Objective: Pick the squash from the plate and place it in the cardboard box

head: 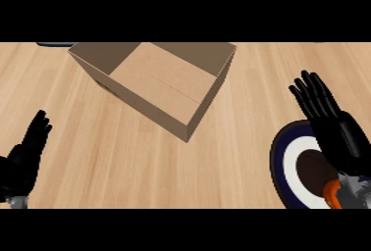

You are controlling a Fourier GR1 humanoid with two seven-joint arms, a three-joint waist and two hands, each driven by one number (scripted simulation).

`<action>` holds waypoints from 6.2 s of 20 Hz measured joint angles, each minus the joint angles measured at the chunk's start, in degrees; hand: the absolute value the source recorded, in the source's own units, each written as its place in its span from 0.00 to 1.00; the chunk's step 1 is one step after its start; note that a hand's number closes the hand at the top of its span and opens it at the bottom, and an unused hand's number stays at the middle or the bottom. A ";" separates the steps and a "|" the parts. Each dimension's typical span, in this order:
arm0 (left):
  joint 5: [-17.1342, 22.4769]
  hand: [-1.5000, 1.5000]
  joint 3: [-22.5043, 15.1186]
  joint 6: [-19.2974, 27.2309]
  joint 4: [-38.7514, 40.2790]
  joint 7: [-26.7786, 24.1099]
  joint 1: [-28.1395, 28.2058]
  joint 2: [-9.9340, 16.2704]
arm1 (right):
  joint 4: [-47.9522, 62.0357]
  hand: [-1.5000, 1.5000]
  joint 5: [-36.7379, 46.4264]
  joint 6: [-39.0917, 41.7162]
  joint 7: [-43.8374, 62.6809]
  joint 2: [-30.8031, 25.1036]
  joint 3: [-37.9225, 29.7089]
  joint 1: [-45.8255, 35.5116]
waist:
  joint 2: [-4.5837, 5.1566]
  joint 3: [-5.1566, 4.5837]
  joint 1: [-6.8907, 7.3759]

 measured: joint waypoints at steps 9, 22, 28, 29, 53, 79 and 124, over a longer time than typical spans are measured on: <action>-3.68 0.50 -2.11 1.50 -0.76 2.00 -1.20 -0.06 | 5.29 0.00 7.85 -13.35 0.24 -7.49 -14.58 6.12 | -2.33 0.90 -2.67; -7.65 0.50 -6.21 1.90 -3.50 5.50 -1.52 -2.90 | 0.87 0.00 16.62 -21.70 -2.27 -8.52 -22.58 28.52 | -2.95 1.27 -0.49; -7.76 0.50 -5.68 1.24 -4.22 5.87 -1.28 -2.16 | -4.12 0.00 21.63 -13.14 8.71 -21.49 -21.23 37.35 | -2.92 1.13 -0.21; -7.76 0.50 -5.59 1.27 -4.23 6.09 -1.54 -2.25 | -5.26 0.00 22.06 -11.42 10.95 -23.52 -20.92 38.50 | -2.89 1.13 -0.19; -12.21 0.50 -2.88 -2.02 -3.14 7.75 -3.38 -7.00 | -19.10 0.00 37.99 5.50 48.60 -19.50 -9.60 33.87 | -2.91 1.39 0.59; -18.07 0.50 3.76 -8.24 -3.23 6.85 -2.46 -12.74 | -9.94 0.00 54.91 15.77 41.41 0.33 -14.58 28.22 | -2.91 1.39 0.59; -22.39 0.50 5.29 -11.17 -3.32 8.18 -5.10 -16.64 | 33.60 1.00 66.25 14.43 -1.46 6.40 -12.62 -33.82 | -2.58 1.45 2.74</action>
